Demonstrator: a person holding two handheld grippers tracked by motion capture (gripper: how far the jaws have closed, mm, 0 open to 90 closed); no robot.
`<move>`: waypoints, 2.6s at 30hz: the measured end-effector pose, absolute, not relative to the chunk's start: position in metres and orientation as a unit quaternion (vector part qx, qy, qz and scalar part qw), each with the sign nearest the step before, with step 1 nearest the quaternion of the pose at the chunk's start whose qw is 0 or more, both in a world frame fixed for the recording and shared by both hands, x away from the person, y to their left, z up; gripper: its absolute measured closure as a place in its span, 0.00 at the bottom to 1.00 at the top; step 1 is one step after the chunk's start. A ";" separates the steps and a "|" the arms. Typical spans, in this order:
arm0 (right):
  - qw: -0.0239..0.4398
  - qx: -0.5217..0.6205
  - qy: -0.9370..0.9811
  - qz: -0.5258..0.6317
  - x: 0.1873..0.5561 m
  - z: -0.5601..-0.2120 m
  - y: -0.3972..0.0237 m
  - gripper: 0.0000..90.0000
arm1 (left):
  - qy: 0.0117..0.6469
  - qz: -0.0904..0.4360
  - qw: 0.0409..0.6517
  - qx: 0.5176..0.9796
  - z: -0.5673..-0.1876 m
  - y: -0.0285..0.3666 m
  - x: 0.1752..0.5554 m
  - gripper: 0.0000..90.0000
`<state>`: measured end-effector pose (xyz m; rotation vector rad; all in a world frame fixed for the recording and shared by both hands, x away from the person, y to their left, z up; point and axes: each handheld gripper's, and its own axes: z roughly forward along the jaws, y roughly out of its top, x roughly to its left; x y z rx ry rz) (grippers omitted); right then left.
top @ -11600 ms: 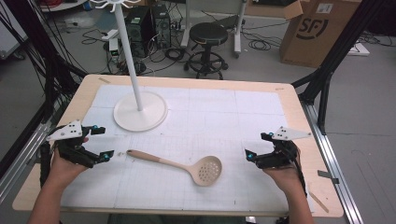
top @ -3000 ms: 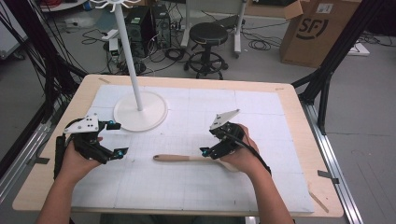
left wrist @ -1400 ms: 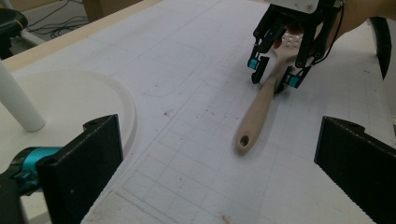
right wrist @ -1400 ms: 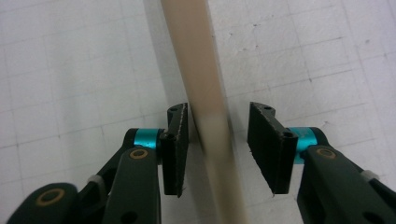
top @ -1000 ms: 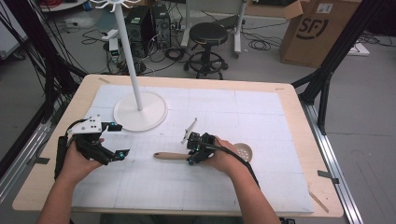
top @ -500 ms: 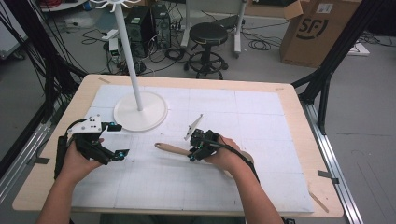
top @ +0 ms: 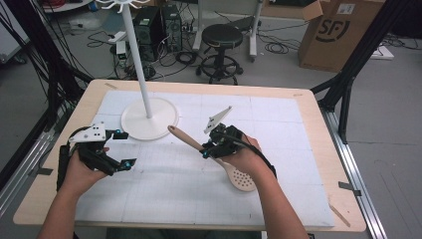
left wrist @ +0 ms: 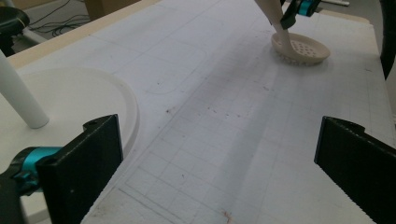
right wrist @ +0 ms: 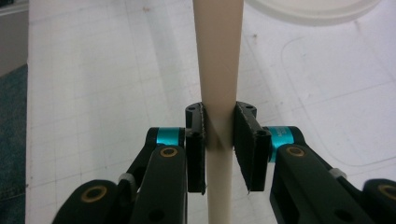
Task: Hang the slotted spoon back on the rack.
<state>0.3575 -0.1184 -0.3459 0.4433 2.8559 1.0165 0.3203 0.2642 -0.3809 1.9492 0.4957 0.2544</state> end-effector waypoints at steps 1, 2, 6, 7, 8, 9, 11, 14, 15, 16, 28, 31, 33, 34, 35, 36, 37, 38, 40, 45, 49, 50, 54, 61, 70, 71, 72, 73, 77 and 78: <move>0.040 0.145 0.930 0.335 0.358 -0.342 -0.119 0.84 | 0.207 0.106 0.529 0.816 -0.381 0.264 0.320 0.02; 0.042 0.144 0.929 0.338 0.358 -0.339 -0.121 0.84 | 0.207 0.106 0.529 0.816 -0.381 0.264 0.320 0.02; 0.043 0.146 0.920 0.362 0.361 -0.325 -0.126 0.84 | 0.207 0.107 0.530 0.816 -0.380 0.265 0.320 0.02; 0.046 0.146 0.919 0.364 0.362 -0.321 -0.127 0.84 | 0.206 0.107 0.530 0.816 -0.380 0.265 0.320 0.02; 0.045 0.146 0.917 0.368 0.362 -0.318 -0.128 0.84 | 0.205 0.107 0.530 0.816 -0.380 0.265 0.320 0.02; 0.047 0.143 0.915 0.374 0.363 -0.315 -0.129 0.84 | 0.205 0.106 0.531 0.815 -0.380 0.265 0.320 0.02; 0.046 0.144 0.910 0.387 0.364 -0.308 -0.131 0.84 | 0.205 0.106 0.531 0.815 -0.380 0.265 0.320 0.02; 0.045 0.143 0.903 0.403 0.364 -0.298 -0.133 0.84 | 0.205 0.107 0.530 0.816 -0.380 0.266 0.320 0.02; 0.044 0.143 0.901 0.408 0.365 -0.296 -0.134 0.84 | 0.205 0.106 0.530 0.816 -0.380 0.265 0.320 0.02; 0.044 0.142 0.897 0.416 0.365 -0.293 -0.134 0.84 | 0.205 0.107 0.530 0.816 -0.380 0.265 0.320 0.02; 0.045 0.136 0.885 0.443 0.376 -0.271 -0.132 0.84 | 0.206 0.106 0.530 0.816 -0.380 0.265 0.319 0.02; 0.045 0.136 0.882 0.449 0.379 -0.265 -0.133 0.84 | 0.205 0.106 0.529 0.817 -0.380 0.264 0.320 0.02; 0.047 0.131 0.882 0.450 0.380 -0.258 -0.132 0.84 | 0.203 0.105 0.529 0.817 -0.380 0.264 0.319 0.02; 0.048 0.133 0.882 0.449 0.380 -0.255 -0.131 0.84 | 0.204 0.106 0.528 0.818 -0.380 0.264 0.319 0.02; 0.052 0.129 0.881 0.452 0.382 -0.250 -0.130 0.84 | 0.203 0.106 0.528 0.818 -0.380 0.264 0.319 0.02; 0.053 0.126 0.881 0.454 0.382 -0.247 -0.129 0.84 | 0.204 0.105 0.528 0.818 -0.380 0.264 0.319 0.02; 0.050 0.124 0.881 0.454 0.383 -0.243 -0.127 0.84 | 0.202 0.106 0.528 0.818 -0.380 0.264 0.319 0.02; 0.052 0.120 0.882 0.453 0.384 -0.240 -0.126 0.84 | 0.203 0.106 0.530 0.817 -0.380 0.264 0.319 0.02; 0.054 0.117 0.880 0.456 0.385 -0.234 -0.123 0.84 | 0.203 0.106 0.530 0.816 -0.380 0.264 0.319 0.02; 0.057 0.105 0.880 0.459 0.392 -0.220 -0.116 0.84 | 0.202 0.106 0.531 0.816 -0.379 0.265 0.318 0.02; 0.057 0.100 0.881 0.459 0.398 -0.209 -0.110 0.84 | 0.202 0.106 0.534 0.814 -0.378 0.265 0.318 0.02; 0.057 0.101 0.881 0.459 0.400 -0.205 -0.108 0.84 | 0.201 0.107 0.534 0.814 -0.378 0.265 0.318 0.02; 0.063 0.097 0.880 0.460 0.410 -0.193 -0.101 0.84 | 0.201 0.108 0.534 0.814 -0.378 0.266 0.318 0.02; 0.068 0.099 0.880 0.459 0.426 -0.175 -0.090 0.84 | 0.199 0.108 0.536 0.813 -0.377 0.263 0.317 0.02; 0.081 0.098 0.883 0.451 0.439 -0.158 -0.072 0.84 | 0.195 0.108 0.536 0.814 -0.376 0.263 0.317 0.02; 0.082 0.097 0.882 0.453 0.440 -0.157 -0.070 0.84 | 0.194 0.108 0.537 0.814 -0.376 0.263 0.317 0.02; 0.081 0.100 0.883 0.452 0.441 -0.156 -0.069 0.83 | 0.194 0.109 0.536 0.814 -0.376 0.262 0.317 0.02; 0.081 0.100 0.883 0.451 0.443 -0.155 -0.067 0.83 | 0.195 0.110 0.537 0.813 -0.376 0.262 0.317 0.02; 0.081 0.106 0.887 0.443 0.451 -0.150 -0.059 0.84 | 0.195 0.108 0.537 0.813 -0.376 0.261 0.317 0.02; 0.081 0.106 0.887 0.442 0.452 -0.149 -0.058 0.83 | 0.193 0.109 0.537 0.814 -0.375 0.261 0.317 0.02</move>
